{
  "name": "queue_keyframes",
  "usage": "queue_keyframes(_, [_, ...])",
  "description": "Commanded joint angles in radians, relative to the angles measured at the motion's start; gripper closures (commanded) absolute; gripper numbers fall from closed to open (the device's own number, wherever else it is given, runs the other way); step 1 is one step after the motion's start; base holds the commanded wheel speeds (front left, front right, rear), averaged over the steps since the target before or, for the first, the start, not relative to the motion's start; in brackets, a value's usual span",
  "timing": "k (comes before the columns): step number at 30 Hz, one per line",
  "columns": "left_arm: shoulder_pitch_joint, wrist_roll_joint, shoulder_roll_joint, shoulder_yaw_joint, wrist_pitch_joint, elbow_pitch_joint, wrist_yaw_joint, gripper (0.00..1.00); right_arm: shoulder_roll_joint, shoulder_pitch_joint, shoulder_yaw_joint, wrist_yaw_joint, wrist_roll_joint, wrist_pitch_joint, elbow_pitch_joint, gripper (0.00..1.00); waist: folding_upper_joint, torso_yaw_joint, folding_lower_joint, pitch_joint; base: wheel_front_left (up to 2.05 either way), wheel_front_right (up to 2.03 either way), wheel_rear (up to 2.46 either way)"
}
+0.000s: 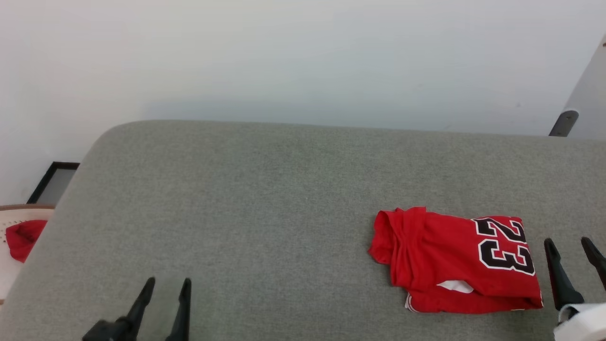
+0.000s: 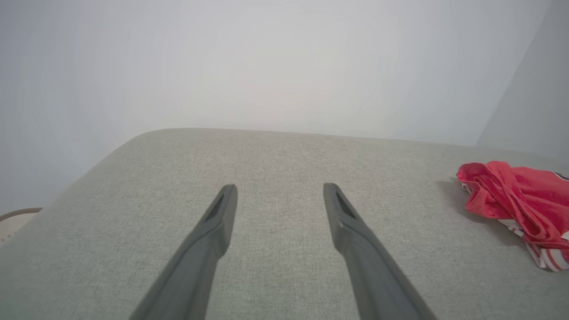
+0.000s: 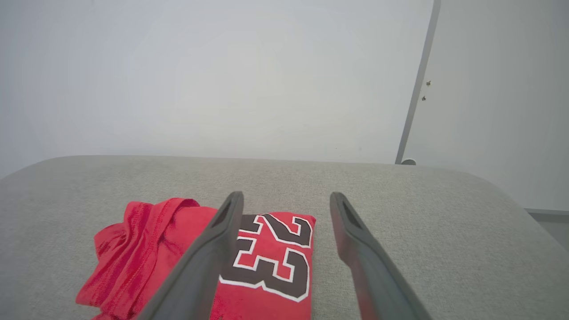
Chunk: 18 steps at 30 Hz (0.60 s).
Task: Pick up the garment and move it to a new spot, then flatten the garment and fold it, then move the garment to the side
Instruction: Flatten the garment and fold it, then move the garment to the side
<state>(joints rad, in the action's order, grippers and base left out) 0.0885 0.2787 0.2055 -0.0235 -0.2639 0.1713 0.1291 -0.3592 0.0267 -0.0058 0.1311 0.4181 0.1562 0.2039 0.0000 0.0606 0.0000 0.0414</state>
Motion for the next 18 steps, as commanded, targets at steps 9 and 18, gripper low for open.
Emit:
queue_keyframes(9, [0.090,-0.022,-0.023,0.030,0.000,-0.069,-0.002,0.00,0.056,-0.153,-0.124,-0.001,-0.028,-0.060,-0.158,0.00,0.0000,0.010,0.0000,0.005,0.00,0.00,0.00])
queue_keyframes(18, [0.102,-0.033,-0.028,0.037,0.000,-0.090,-0.001,0.00,0.101,-0.203,-0.166,-0.001,-0.038,-0.101,-0.240,0.00,0.0000,0.004,0.0000,0.000,0.00,0.00,0.00])
